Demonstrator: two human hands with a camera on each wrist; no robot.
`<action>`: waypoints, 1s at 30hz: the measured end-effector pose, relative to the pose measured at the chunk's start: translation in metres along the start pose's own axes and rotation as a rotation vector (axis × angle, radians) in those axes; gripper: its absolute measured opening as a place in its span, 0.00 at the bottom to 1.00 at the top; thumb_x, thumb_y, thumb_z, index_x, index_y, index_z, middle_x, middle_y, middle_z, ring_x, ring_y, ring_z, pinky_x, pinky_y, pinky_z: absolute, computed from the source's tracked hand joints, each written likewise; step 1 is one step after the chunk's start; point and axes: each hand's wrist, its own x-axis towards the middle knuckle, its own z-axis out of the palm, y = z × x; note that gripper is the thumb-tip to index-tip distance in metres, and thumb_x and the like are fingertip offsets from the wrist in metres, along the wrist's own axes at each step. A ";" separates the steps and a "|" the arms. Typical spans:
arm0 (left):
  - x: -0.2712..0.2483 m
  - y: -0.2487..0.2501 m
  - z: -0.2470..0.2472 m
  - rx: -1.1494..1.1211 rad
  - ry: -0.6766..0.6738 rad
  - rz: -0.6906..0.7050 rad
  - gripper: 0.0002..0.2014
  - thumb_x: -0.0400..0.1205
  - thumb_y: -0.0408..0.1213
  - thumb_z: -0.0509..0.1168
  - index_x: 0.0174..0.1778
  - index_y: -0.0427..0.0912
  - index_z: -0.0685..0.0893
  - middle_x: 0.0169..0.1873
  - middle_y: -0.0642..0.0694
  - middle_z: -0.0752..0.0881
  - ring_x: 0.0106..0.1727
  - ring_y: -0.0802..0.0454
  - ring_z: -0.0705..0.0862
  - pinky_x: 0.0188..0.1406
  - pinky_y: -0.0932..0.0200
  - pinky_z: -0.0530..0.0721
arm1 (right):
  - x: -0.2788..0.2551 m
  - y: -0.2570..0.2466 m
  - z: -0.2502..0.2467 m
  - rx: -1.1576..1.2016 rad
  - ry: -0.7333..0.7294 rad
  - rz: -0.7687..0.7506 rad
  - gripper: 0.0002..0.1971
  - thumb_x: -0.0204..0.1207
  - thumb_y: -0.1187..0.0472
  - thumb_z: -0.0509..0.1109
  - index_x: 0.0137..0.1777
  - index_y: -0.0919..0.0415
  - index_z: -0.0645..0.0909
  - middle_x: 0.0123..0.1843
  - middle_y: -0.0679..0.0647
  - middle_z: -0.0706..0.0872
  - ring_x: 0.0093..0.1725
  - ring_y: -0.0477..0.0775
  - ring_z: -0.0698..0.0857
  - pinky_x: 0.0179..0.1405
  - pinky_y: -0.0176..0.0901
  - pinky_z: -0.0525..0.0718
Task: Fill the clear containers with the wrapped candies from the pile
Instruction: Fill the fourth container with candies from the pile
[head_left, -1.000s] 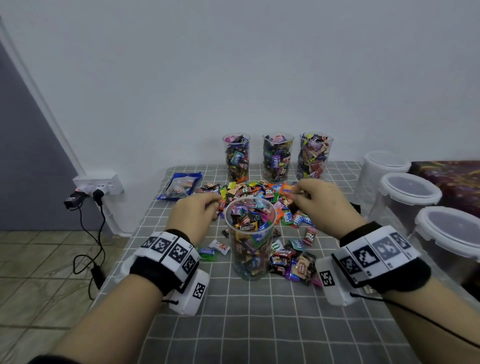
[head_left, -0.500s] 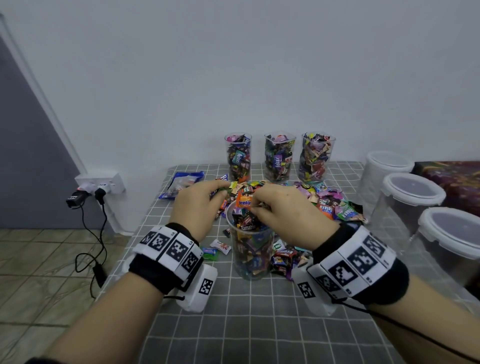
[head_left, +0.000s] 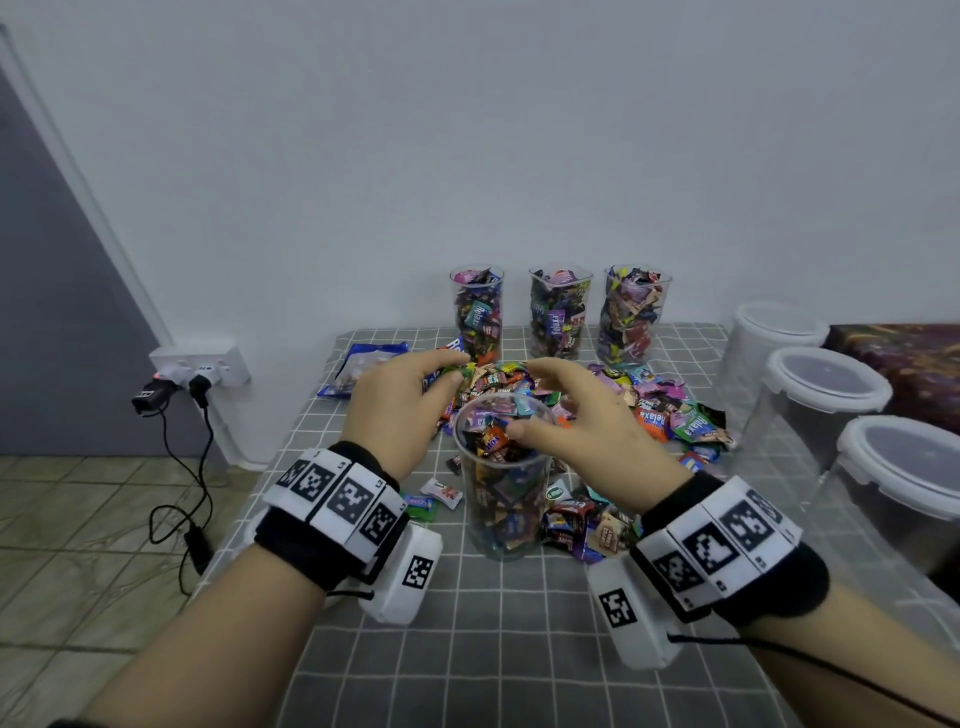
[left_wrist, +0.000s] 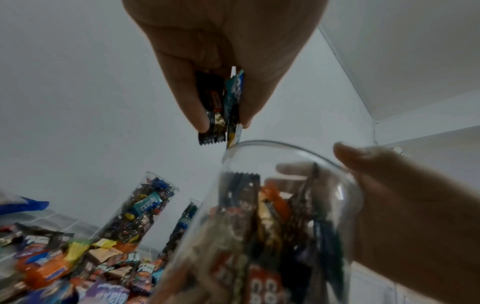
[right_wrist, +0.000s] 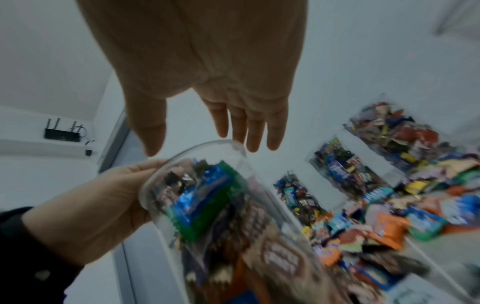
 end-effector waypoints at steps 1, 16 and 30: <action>0.000 0.002 -0.001 -0.021 -0.004 -0.001 0.11 0.81 0.36 0.66 0.56 0.49 0.88 0.50 0.54 0.88 0.53 0.58 0.83 0.59 0.57 0.81 | -0.002 0.004 0.001 0.060 -0.051 0.052 0.38 0.70 0.50 0.77 0.78 0.53 0.64 0.72 0.45 0.72 0.70 0.43 0.71 0.70 0.41 0.69; -0.003 0.030 0.009 -0.037 -0.287 0.062 0.10 0.80 0.38 0.67 0.54 0.53 0.89 0.46 0.53 0.90 0.49 0.58 0.86 0.55 0.53 0.83 | -0.005 0.040 0.027 0.322 -0.120 0.102 0.38 0.60 0.55 0.83 0.70 0.51 0.69 0.65 0.45 0.80 0.64 0.38 0.79 0.62 0.33 0.76; -0.002 0.038 0.009 0.323 -0.398 0.140 0.11 0.81 0.45 0.63 0.54 0.53 0.88 0.49 0.54 0.89 0.51 0.55 0.84 0.55 0.53 0.81 | -0.004 0.044 0.029 0.320 -0.112 0.064 0.35 0.64 0.58 0.83 0.69 0.48 0.69 0.65 0.44 0.79 0.64 0.35 0.78 0.62 0.31 0.76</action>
